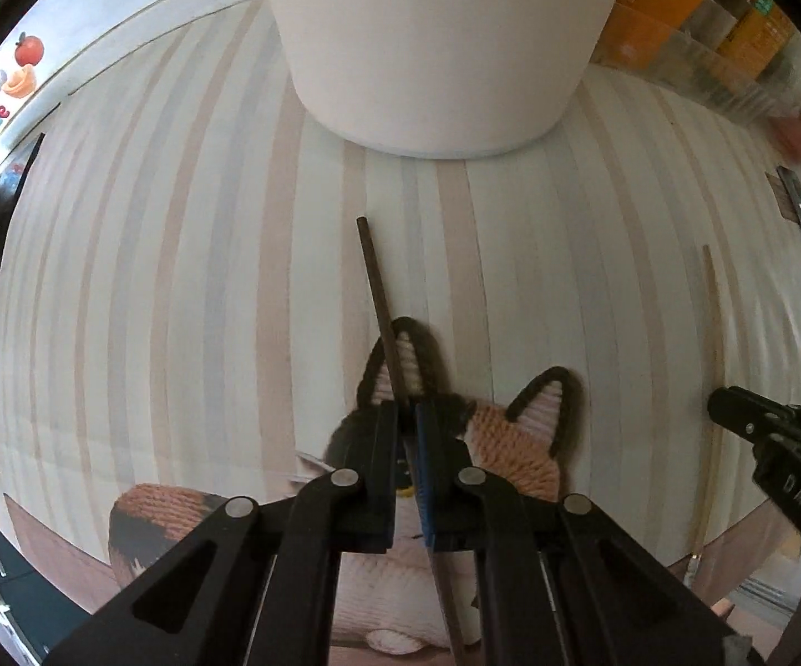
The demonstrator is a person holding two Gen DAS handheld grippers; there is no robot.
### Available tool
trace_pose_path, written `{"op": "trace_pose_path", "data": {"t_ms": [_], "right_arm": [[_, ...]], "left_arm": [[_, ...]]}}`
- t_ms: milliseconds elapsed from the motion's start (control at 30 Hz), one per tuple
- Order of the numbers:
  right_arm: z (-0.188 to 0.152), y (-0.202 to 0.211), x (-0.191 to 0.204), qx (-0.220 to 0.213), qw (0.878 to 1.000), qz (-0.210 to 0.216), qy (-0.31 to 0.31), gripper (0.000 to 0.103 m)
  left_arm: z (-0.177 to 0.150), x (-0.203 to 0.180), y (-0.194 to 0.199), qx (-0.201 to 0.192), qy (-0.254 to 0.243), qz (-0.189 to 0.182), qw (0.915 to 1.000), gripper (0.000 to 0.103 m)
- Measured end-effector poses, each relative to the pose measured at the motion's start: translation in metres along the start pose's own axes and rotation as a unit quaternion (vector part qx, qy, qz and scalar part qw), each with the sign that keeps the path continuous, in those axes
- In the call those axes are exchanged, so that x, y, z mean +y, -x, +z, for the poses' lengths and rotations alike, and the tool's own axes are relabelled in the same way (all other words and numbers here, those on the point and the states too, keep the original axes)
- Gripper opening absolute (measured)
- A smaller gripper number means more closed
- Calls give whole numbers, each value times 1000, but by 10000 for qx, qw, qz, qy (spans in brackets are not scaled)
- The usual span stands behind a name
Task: Organize utensils
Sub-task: 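Grasp the last dark chopstick with the left tool while the right tool grasps the last light chopstick, then lift both chopsticks and carry them above the cream holder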
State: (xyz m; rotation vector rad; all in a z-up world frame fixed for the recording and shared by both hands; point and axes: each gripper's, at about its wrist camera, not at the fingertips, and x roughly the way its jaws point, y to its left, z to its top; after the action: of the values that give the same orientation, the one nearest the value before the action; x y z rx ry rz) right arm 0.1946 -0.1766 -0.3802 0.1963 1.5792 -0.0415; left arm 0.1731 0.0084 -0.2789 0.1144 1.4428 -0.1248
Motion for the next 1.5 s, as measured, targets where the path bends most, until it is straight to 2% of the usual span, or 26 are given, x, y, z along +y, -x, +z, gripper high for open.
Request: {"op": "trace_pose_path", "data": {"t_ms": [267,533,733,900,967,1167,1333,1500], "right_arm": [[7,-1,3,136,9999,46,78,8],[13,-2,17,87,9995,-236,169,8],[12,-1,27,112,9997,-179,158,8],[24,1,34,229,9991,-284,235,8],[34,-2,25,236,9988,-320,276,8],[42,-2,42,145,9983,-452,329,9],[44,7,37,-77,9998,-168,117,7],[51,42,36,-629,9979,3,146,7]], "left_arm": [[16,-13,-5,43,50,-43,10000,4],[29,-16,-9,40,25,-40,10000,4],[23,-23,-7,18,-83,-41,10000,4],[20,-25,-7,-11,-135,-23,9999,4],[20,-27,-8,3,-172,10,9999,4],[21,-31,-7,20,-191,28,9998,3],[20,-32,11,-280,-206,60,9994,3],[20,-29,51,-799,-255,-50,9965,3]]}}
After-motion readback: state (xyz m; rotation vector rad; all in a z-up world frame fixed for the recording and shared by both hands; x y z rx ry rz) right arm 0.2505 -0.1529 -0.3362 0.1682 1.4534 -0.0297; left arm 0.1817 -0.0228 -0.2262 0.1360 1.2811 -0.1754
